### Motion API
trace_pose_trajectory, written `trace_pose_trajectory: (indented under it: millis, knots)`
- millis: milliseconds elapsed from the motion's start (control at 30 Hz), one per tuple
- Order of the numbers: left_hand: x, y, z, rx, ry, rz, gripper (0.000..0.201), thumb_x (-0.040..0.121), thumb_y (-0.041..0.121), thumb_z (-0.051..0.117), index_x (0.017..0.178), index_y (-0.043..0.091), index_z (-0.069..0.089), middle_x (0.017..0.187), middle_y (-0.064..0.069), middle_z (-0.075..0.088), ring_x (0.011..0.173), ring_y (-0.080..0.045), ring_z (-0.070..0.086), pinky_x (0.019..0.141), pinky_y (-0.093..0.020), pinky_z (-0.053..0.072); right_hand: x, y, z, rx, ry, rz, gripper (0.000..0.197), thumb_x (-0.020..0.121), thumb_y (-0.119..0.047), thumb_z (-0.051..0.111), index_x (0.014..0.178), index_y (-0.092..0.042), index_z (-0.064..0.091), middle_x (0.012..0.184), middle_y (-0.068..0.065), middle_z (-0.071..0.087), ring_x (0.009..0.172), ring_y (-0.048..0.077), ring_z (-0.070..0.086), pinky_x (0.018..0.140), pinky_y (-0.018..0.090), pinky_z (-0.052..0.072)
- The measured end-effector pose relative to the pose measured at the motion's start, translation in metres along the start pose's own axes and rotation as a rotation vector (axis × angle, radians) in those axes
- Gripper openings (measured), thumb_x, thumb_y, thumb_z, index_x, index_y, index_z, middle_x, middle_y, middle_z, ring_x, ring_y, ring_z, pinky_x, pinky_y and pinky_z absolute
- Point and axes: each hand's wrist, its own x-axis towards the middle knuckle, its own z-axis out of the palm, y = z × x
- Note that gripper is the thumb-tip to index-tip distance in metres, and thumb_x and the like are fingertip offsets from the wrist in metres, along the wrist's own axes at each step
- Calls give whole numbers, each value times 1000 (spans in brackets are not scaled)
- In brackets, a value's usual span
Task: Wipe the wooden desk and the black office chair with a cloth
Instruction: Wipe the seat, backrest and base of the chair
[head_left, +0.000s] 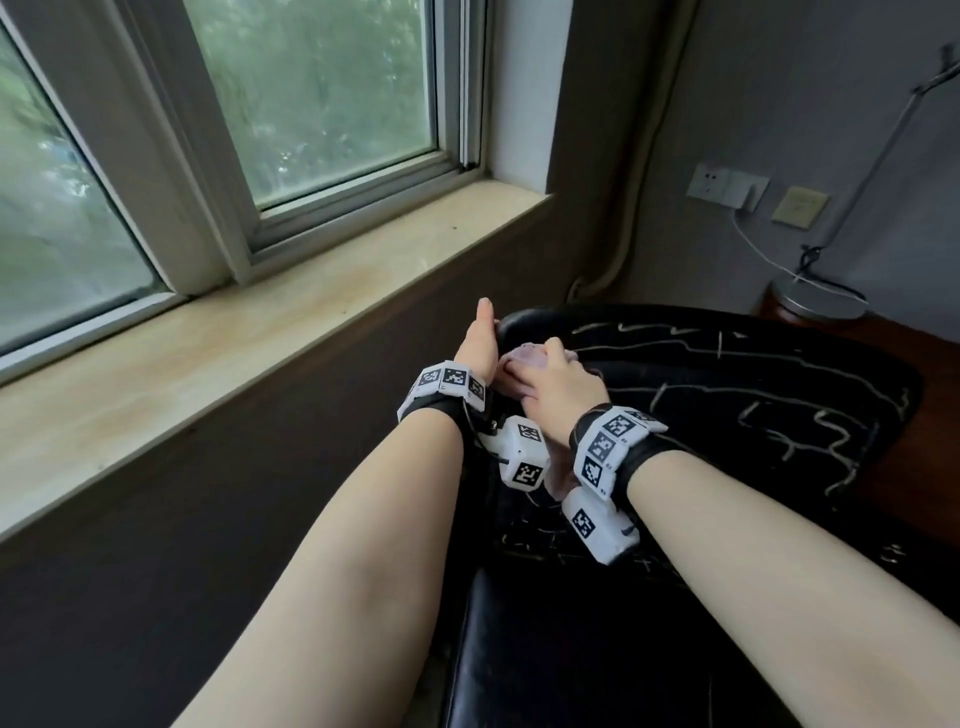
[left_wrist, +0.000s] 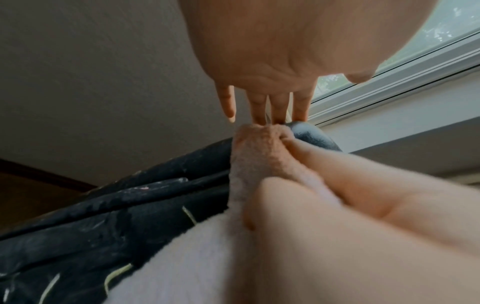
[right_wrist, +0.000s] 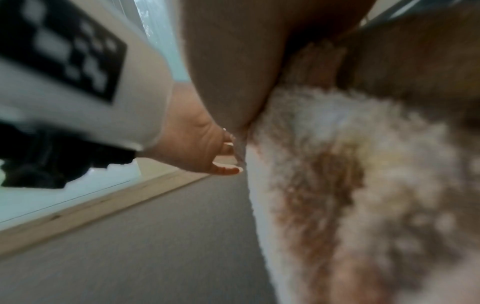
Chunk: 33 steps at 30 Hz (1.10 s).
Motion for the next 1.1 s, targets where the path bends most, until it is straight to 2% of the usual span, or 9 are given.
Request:
trace_pose_trajectory:
  millis: [100,200,267,367,500,667,800,900,1100]
  knots:
    - [-5,-1,-2,67,-9,-8,68,97,58,16,127,11,56,120,-8,59,113,-25,53,106,-37,33,-7,-1,-21,32,-89,66,34,92,-29,40,123,-39,50,106,4,34,96,29,51,85,39,43]
    - [-10,1,-4,133,-1,-13,72,95,61,13,137,11,45,137,-8,49,126,-27,45,110,-37,26,-17,6,-39,-14,-204,119,33,93,-39,36,121,-45,55,115,7,41,102,31,53,92,38,43]
    - [-12,1,-6,200,32,12,62,98,55,21,136,10,42,137,-8,47,126,-27,43,103,-30,27,-22,11,-47,-14,-128,136,36,93,-33,37,125,-39,53,118,8,41,101,32,54,86,34,41]
    - [-8,-5,-7,284,115,38,52,96,54,36,126,12,48,129,-9,53,116,-28,51,91,-29,32,-25,15,-55,45,112,87,43,92,-23,43,132,-35,46,120,10,36,96,32,55,75,34,40]
    - [-7,-8,-7,483,117,19,52,94,55,34,140,30,38,140,-13,40,126,-33,42,107,-38,31,-12,10,-61,120,273,48,49,91,-22,47,138,-36,42,128,9,32,110,31,46,79,37,45]
    - [-3,-12,-13,528,115,-12,54,92,58,33,137,30,40,137,-12,44,123,-34,45,104,-42,35,0,3,-38,3,176,72,51,92,-18,46,139,-35,35,131,11,28,119,32,38,76,38,45]
    - [-6,-15,-16,475,149,-25,49,94,53,35,135,27,42,136,-13,43,122,-33,45,104,-41,34,-7,6,-16,-57,198,60,53,91,-18,48,139,-35,37,130,8,30,114,28,42,69,33,40]
    - [-8,-16,-19,481,158,-38,49,95,52,34,136,26,41,137,-13,42,123,-33,43,104,-41,32,-14,6,-2,-123,134,49,52,91,-19,47,139,-36,37,129,9,32,114,29,42,69,34,40]
    - [-16,-14,-26,490,139,-49,49,96,50,32,139,26,38,139,-13,40,125,-33,41,102,-40,29,-23,0,-7,12,57,147,40,90,-25,43,129,-34,48,118,9,36,103,32,52,75,35,39]
